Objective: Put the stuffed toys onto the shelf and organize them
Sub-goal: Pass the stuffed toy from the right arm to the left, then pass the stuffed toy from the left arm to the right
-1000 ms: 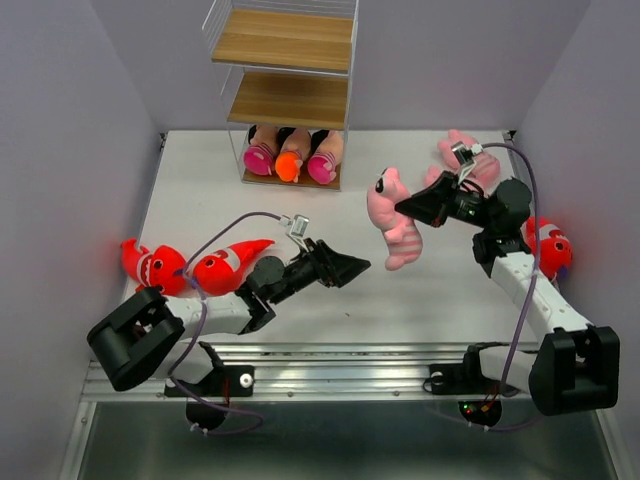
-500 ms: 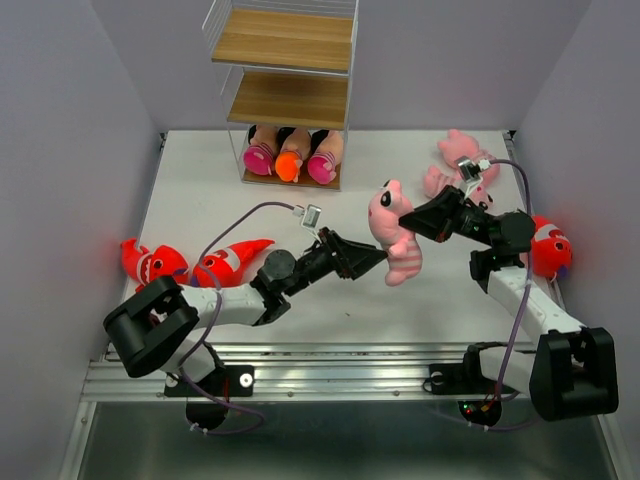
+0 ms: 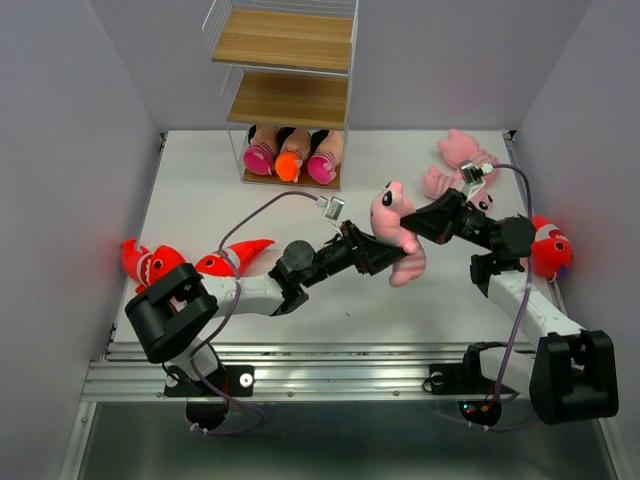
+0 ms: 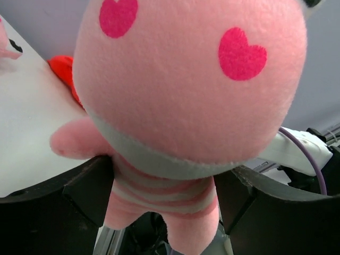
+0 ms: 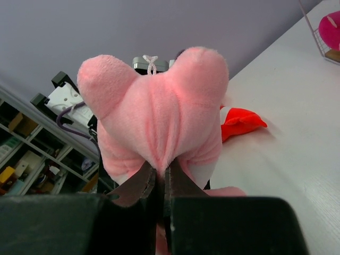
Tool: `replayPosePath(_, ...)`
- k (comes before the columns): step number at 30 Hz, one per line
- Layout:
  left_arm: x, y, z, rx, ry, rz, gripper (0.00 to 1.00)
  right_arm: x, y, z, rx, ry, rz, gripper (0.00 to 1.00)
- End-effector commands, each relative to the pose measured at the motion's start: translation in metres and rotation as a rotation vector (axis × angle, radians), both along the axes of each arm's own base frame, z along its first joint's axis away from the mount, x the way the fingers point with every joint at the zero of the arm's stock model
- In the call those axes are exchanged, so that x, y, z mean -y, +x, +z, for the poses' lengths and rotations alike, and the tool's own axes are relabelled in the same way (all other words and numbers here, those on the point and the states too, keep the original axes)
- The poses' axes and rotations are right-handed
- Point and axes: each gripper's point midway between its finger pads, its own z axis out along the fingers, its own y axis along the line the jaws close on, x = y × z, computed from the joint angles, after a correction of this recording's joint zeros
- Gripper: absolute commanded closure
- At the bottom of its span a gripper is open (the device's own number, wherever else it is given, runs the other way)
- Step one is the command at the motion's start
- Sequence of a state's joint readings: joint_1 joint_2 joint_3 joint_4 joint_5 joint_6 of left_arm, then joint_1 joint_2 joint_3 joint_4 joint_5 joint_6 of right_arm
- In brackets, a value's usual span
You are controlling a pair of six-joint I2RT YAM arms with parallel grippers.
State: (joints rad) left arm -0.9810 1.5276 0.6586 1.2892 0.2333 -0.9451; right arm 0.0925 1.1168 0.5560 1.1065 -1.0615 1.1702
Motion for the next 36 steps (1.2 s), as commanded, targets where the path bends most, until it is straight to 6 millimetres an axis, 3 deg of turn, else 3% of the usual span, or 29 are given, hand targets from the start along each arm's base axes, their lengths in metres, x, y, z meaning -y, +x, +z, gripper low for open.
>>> replayPosePath(1, 0.005, -0.019, 0.060, 0.134, -0.171, -0.081, 0.36, 0.001, -0.005, 0.008, 0.089, -0.007, -0.023, 0.95)
replayPosePath(2, 0.007, -0.020, 0.059, 0.135, -0.169, -0.091, 0.36, 0.001, -0.006, 0.008, 0.095, -0.011, -0.021, 0.93)
replayPosePath(3, 0.010, -0.020, 0.055, 0.132, -0.157, -0.097, 0.63, 0.001, -0.006, 0.006, 0.089, -0.018, -0.019, 0.89)
replayPosePath(5, 0.011, -0.020, 0.052, 0.130, -0.142, -0.098, 0.83, 0.001, -0.006, 0.008, 0.124, -0.039, -0.019, 0.82)
replayPosePath(6, 0.013, -0.018, 0.045, 0.115, -0.112, -0.093, 0.97, 0.000, -0.006, 0.004, 0.104, -0.058, -0.009, 0.78)
replayPosePath(8, 0.010, -0.015, 0.040, 0.135, -0.067, -0.061, 1.00, 0.000, -0.003, 0.002, 0.143, -0.106, -0.021, 0.57)
replayPosePath(9, 0.011, -0.009, 0.027, 0.110, 0.000, -0.031, 1.00, 0.000, 0.003, -0.002, 0.076, -0.137, -0.025, 0.42)
replayPosePath(10, 0.005, -0.008, 0.031, 0.152, 0.031, 0.000, 1.00, 0.002, 0.010, -0.005, 0.148, -0.192, -0.053, 0.35)
replayPosePath(11, 0.002, -0.002, 0.026, 0.155, 0.068, 0.046, 1.00, 0.003, 0.015, 0.009, 0.189, -0.217, -0.077, 0.26)
replayPosePath(12, 0.000, 0.002, 0.004, 0.127, 0.172, 0.068, 1.00, 0.004, 0.018, 0.000, 0.135, -0.248, -0.084, 0.16)
replayPosePath(13, -0.008, 0.005, 0.008, 0.138, 0.204, 0.103, 1.00, 0.007, 0.022, 0.002, 0.198, -0.287, -0.108, 0.00)
replayPosePath(15, -0.020, 0.020, -0.004, 0.175, 0.338, 0.207, 1.00, 0.010, 0.026, 0.004, 0.224, -0.335, -0.139, 0.00)
replayPosePath(16, -0.030, 0.021, -0.025, 0.148, 0.460, 0.229, 1.00, 0.011, 0.025, 0.007, 0.216, -0.361, -0.137, 0.00)
replayPosePath(17, -0.037, 0.027, -0.027, 0.153, 0.512, 0.269, 1.00, 0.012, 0.026, 0.006, 0.261, -0.394, -0.136, 0.00)
replayPosePath(18, -0.052, 0.034, -0.049, 0.144, 0.638, 0.325, 1.00, 0.012, 0.021, -0.004, 0.212, -0.421, -0.099, 0.00)
replayPosePath(19, -0.060, 0.036, -0.053, 0.142, 0.686, 0.352, 1.00, 0.012, 0.021, 0.005, 0.278, -0.450, -0.085, 0.00)
replayPosePath(20, -0.065, 0.039, -0.052, 0.145, 0.720, 0.371, 1.00, 0.012, 0.020, 0.004, 0.273, -0.467, -0.063, 0.00)
replayPosePath(21, -0.077, 0.042, -0.067, 0.136, 0.816, 0.402, 1.00, 0.013, 0.015, -0.006, 0.195, -0.496, -0.031, 0.00)
replayPosePath(23, -0.081, 0.044, -0.065, 0.142, 0.868, 0.435, 1.00, 0.014, 0.022, 0.002, 0.259, -0.555, -0.026, 0.00)
replayPosePath(24, -0.084, 0.043, -0.077, 0.132, 0.928, 0.429, 1.00, 0.018, 0.023, -0.004, 0.209, -0.589, -0.036, 0.00)
replayPosePath(27, -0.081, 0.046, -0.072, 0.129, 0.967, 0.458, 1.00, 0.009, 0.021, 0.001, 0.237, -0.640, -0.012, 0.00)
replayPosePath(28, -0.081, 0.046, -0.078, 0.125, 1.004, 0.454, 1.00, 0.007, 0.022, -0.005, 0.214, -0.676, -0.023, 0.00)
replayPosePath(32, -0.062, 0.047, -0.065, 0.139, 1.002, 0.464, 1.00, -0.013, 0.021, -0.026, 0.196, -0.774, -0.046, 0.00)
replayPosePath(36, -0.045, 0.042, -0.063, 0.149, 0.997, 0.448, 1.00, -0.013, 0.029, -0.047, 0.139, -0.805, -0.064, 0.00)
